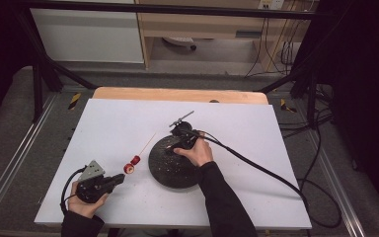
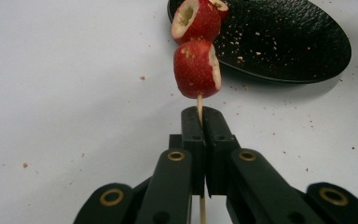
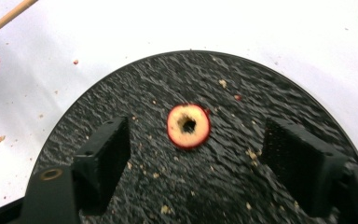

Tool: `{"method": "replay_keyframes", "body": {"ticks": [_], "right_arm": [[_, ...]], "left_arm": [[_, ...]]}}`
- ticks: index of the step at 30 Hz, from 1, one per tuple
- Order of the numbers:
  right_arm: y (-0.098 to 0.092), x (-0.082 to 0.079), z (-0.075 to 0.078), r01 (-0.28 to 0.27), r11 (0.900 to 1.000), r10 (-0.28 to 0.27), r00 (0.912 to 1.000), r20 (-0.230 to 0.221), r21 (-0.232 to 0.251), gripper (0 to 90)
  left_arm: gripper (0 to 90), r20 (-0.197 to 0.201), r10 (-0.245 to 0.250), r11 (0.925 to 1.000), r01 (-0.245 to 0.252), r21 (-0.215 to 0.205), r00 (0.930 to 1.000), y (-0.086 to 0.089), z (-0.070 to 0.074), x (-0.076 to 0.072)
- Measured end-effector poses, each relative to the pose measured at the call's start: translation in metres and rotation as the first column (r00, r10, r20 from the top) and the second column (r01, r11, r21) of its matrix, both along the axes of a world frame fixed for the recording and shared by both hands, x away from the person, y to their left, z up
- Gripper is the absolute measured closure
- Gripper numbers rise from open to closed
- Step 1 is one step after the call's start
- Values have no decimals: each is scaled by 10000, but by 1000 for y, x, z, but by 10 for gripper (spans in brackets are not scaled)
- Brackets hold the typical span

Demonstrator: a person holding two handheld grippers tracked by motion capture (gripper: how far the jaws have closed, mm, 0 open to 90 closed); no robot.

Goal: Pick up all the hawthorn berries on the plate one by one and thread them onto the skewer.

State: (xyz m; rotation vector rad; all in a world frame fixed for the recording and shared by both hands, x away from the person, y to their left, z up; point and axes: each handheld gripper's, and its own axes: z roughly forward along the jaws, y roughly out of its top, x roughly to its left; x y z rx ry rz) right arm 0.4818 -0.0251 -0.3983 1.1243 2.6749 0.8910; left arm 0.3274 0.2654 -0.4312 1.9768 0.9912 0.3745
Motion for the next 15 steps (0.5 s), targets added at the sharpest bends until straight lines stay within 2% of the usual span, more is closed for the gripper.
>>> {"method": "replay_keyframes", "body": {"ticks": [2,5,11,15], "right_arm": [[3,3,-2,-74,10000,74,9999,-84,34,291],[7,7,-5,-115,9994,110,9998,-169,-326,344],[13,13,-11,-370,9988,354,9982,-483,-312,455],[13,17,-14,-319,9987,291,9972,-684,-402,521]], "left_arm": [[882,-5,16,10000,-16,-7,10000,0,0,0],[882,0,-13,10000,13,40,10000,0,0,0],[882,-5,-18,10000,18,55,10000,-1,0,0],[883,-18,-56,10000,56,59,10000,-1,0,0]]}}
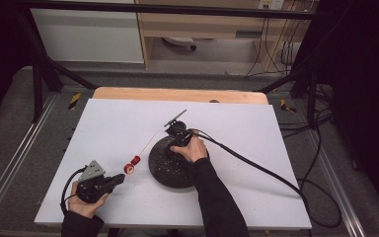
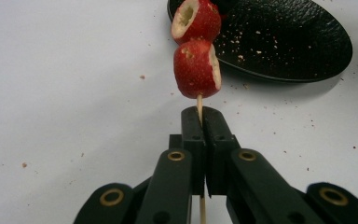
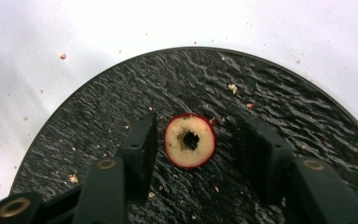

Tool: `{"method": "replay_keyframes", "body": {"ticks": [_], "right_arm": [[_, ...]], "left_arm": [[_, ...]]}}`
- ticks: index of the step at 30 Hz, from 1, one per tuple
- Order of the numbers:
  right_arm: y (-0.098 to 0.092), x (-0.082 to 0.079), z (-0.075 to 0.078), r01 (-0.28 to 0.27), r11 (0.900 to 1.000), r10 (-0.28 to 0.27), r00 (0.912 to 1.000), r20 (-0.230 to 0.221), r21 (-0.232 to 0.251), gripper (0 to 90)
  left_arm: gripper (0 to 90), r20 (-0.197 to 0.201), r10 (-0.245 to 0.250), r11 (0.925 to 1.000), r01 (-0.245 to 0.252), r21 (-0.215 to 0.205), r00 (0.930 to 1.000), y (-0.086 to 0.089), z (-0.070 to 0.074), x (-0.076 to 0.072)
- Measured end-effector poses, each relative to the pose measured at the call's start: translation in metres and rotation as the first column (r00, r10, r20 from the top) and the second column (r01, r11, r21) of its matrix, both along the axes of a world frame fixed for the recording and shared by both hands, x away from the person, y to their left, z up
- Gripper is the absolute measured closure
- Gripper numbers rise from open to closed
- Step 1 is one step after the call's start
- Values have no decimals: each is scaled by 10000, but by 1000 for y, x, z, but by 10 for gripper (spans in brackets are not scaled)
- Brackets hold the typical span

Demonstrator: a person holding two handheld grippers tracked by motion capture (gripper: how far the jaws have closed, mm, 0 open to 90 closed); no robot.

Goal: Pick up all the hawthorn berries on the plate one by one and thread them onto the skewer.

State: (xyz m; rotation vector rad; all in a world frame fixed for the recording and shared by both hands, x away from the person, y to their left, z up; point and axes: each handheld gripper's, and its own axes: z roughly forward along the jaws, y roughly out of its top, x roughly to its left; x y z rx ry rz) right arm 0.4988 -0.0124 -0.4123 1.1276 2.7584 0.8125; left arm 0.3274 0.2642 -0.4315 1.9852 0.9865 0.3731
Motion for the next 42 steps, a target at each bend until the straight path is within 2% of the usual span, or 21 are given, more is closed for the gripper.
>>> {"method": "replay_keyframes", "body": {"ticks": [9,18,26,33,37,39,42], "right_arm": [[0,4,-4,-113,9999,115,9993,-343,62,620],[-1,4,-3,-46,10000,50,9988,-487,87,628],[-6,-2,14,208,9994,-197,9990,-391,282,631],[-15,-11,31,408,9989,-400,9987,-331,231,633],[-24,-18,35,445,9974,-432,9988,-239,562,633],[-29,-22,37,644,9952,-624,9976,-295,742,633],[-38,-28,39,812,9888,-792,9966,-211,1248,633]], "left_arm": [[882,-13,-32,10000,32,-17,10000,-1,0,0],[882,10,-41,10000,41,-36,10000,-2,0,0],[882,44,-51,10000,51,-28,10000,-2,1,-1],[882,53,-147,9999,147,65,9999,-5,1,-2],[882,76,-171,9998,171,41,9998,-7,1,-3],[883,84,-174,9998,174,62,9998,-8,1,-3],[882,98,-183,9998,183,44,9998,-9,1,-3]]}}
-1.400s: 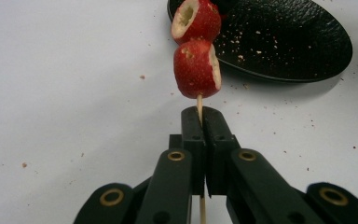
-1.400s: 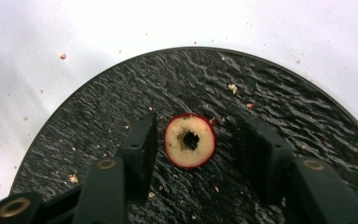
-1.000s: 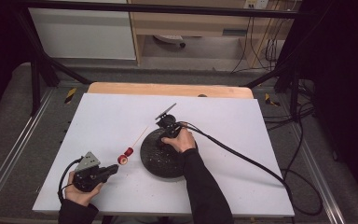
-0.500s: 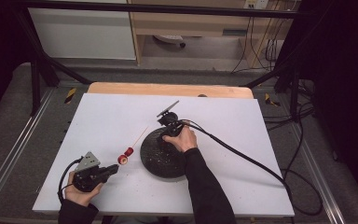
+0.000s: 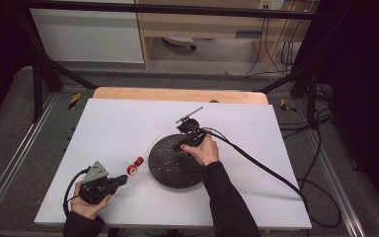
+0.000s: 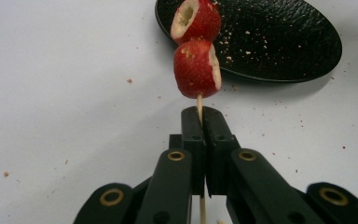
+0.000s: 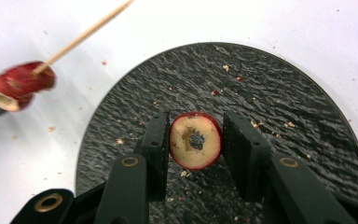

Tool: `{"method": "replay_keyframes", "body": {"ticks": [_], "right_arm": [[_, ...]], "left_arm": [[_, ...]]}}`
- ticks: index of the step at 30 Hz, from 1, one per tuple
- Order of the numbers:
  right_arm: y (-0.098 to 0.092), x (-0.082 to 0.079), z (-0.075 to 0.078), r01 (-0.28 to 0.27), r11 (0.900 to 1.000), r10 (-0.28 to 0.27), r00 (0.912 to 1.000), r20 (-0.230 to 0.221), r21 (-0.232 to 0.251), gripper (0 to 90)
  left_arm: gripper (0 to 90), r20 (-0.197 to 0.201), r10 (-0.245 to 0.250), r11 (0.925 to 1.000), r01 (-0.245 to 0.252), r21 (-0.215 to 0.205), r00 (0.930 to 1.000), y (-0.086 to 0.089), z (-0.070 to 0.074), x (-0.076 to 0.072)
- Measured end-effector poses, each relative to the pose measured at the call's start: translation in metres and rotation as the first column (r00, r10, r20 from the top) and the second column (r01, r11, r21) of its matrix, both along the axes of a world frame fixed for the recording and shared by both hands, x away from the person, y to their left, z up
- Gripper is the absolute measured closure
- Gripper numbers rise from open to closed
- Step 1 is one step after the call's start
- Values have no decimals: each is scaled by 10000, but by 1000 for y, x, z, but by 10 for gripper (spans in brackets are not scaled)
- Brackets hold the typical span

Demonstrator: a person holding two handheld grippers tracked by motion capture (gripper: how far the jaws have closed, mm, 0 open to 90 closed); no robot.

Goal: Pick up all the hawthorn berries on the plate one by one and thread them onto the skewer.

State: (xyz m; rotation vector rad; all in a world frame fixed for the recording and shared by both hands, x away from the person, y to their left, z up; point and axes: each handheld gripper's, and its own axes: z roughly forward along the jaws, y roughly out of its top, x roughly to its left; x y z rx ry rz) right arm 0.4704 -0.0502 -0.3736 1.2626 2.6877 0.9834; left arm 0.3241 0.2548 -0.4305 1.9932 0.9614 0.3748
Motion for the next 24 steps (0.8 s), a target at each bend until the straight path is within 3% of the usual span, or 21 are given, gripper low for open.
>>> {"method": "replay_keyframes", "body": {"ticks": [6,9,14,17,24], "right_arm": [[-18,-15,0,205,9974,-230,9991,355,693,633],[-27,-22,-1,359,9907,-437,9974,572,1311,633],[-45,-34,-8,752,9696,-944,9929,726,2330,633],[-53,-40,-15,875,9599,-1103,9913,721,2665,633],[-71,-52,-27,1314,9150,-1693,9833,674,3816,634]], "left_arm": [[882,7,2,9999,-1,-113,10000,-4,0,0],[882,19,11,9998,-10,-180,10000,-7,0,-1],[882,54,-73,9998,74,-165,10000,-17,0,-1],[882,102,-127,9998,129,-181,9999,-24,0,-1],[882,119,-323,9994,325,-125,9994,-41,0,-2]]}}
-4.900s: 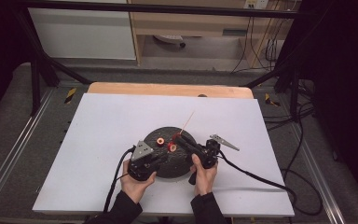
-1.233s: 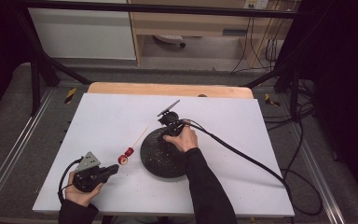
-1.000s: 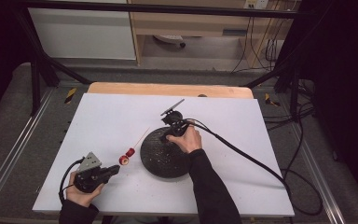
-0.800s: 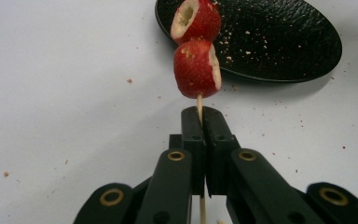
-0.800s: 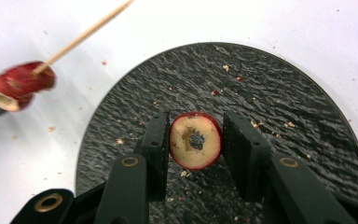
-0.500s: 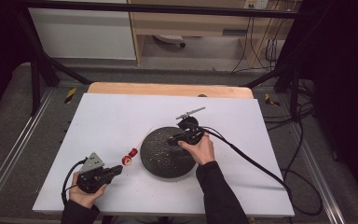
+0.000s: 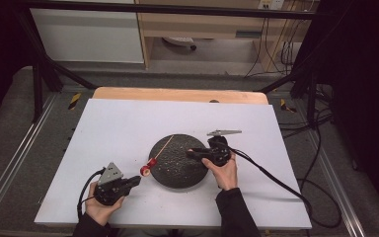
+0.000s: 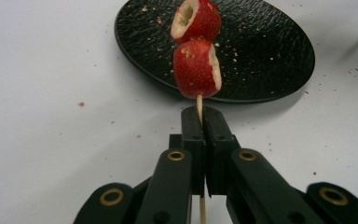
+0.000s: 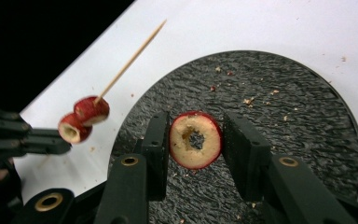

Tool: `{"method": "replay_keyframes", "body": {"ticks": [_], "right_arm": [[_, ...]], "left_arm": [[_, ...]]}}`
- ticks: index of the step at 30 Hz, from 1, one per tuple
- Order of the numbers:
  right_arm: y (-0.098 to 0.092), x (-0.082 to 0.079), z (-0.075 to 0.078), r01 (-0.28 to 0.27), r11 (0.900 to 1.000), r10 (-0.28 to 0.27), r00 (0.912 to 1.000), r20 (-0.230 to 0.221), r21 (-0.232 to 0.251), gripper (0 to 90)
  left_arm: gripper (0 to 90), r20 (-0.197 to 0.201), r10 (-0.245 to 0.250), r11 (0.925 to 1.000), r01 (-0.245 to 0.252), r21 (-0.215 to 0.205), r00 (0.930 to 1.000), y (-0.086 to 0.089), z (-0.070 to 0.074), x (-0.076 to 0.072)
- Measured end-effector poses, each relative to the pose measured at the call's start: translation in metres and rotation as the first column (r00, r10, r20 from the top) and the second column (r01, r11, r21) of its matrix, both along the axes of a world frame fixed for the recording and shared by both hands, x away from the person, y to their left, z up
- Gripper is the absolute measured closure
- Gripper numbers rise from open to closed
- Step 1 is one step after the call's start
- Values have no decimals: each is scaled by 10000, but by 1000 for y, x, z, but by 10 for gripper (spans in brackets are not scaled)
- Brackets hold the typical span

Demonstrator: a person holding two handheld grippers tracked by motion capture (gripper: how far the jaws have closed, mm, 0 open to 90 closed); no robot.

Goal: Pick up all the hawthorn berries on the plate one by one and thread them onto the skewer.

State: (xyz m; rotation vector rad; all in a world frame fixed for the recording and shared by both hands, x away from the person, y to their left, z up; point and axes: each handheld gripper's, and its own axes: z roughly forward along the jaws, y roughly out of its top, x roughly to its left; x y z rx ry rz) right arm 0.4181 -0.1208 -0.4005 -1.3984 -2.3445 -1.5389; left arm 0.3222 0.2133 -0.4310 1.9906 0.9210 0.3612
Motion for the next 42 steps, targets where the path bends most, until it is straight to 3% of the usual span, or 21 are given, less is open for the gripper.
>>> {"method": "replay_keyframes", "body": {"ticks": [8,14,22,31,42], "right_arm": [[-13,-9,-13,811,9886,-848,9961,240,1272,635],[-19,-15,-18,1246,9700,-1374,9893,481,2087,635],[-26,-19,-24,1689,9492,-1927,9790,662,2654,635],[-33,-17,-17,2274,9000,-2818,9544,984,3719,636],[-36,-12,-7,2630,8425,-3465,9328,992,4702,636]], "left_arm": [[882,82,39,9996,-36,-265,10000,-15,3,0],[882,69,97,9990,-94,-443,9999,-25,5,4],[882,-2,212,9981,-211,-578,9998,-35,5,5],[882,63,132,9965,-127,-821,9999,-48,6,3],[882,201,-81,9958,99,-911,9998,-59,6,-6]]}}
